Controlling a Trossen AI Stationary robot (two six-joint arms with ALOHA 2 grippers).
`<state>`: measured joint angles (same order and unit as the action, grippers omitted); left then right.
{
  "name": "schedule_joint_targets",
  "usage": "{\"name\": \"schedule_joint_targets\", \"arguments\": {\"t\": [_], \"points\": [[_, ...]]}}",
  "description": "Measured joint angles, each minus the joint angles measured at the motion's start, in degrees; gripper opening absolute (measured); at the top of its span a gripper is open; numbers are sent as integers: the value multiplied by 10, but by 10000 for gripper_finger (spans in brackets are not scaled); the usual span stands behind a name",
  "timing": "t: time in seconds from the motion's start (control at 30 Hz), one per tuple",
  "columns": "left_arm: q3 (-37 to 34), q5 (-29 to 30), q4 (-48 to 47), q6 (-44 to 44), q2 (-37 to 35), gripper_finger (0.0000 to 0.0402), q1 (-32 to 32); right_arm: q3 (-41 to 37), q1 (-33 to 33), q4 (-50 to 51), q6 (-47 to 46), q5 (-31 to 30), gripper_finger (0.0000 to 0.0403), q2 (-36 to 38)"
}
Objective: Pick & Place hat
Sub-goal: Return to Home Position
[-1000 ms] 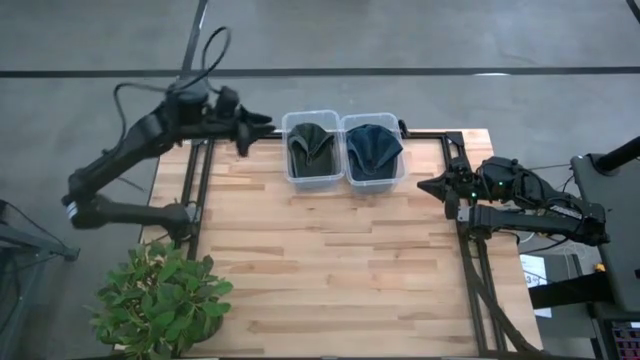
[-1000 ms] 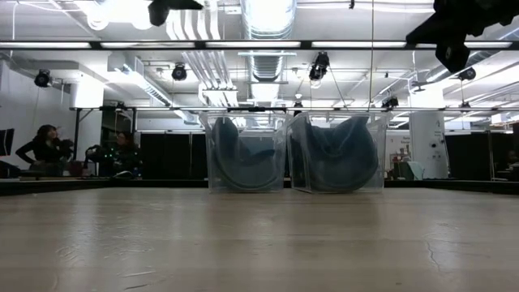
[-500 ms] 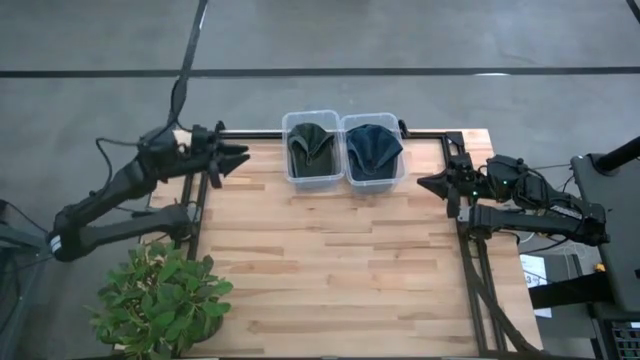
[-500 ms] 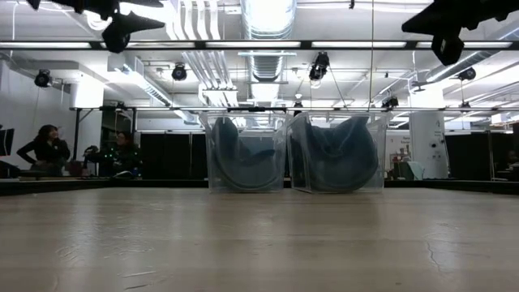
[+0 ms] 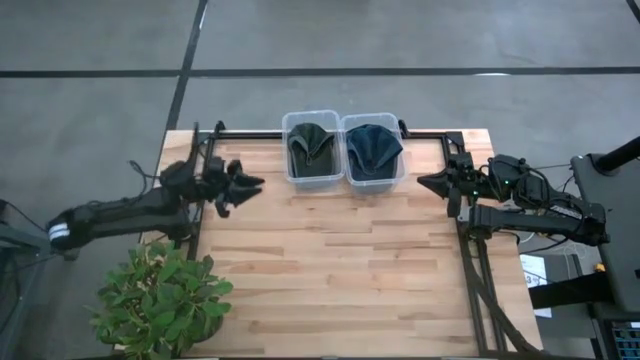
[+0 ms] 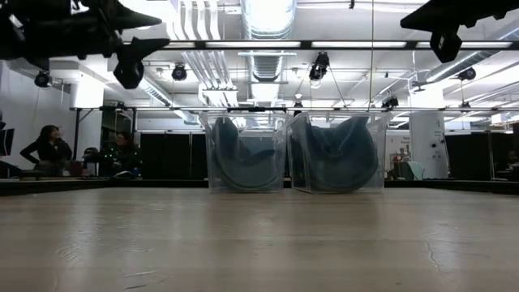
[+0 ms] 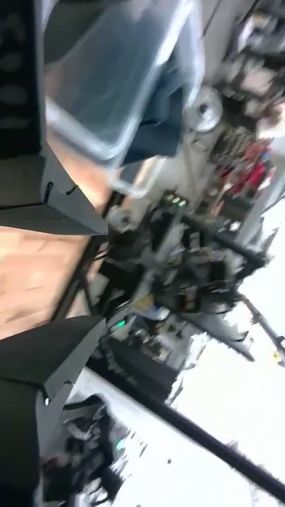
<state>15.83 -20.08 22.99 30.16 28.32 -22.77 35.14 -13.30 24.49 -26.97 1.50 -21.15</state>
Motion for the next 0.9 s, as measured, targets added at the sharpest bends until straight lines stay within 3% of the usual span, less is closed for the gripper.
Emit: {"name": "schedule_joint_targets", "arguments": {"t": [0.2, 0.33, 0.63, 0.9], "points": [[-36, 48, 23, -14, -12, 169, 78, 0, 0, 0, 2, 38, 9, 2], [-41, 61, -1, -16, -43, 169, 89, 0, 0, -11, 9, 50, 9, 7], [22, 107, -265, -68, -182, 169, 89, 9, 0, -7, 54, 62, 9, 71], [-24, 136, -297, -89, -283, 169, 89, -11, 0, 22, 68, 87, 9, 139]]}}
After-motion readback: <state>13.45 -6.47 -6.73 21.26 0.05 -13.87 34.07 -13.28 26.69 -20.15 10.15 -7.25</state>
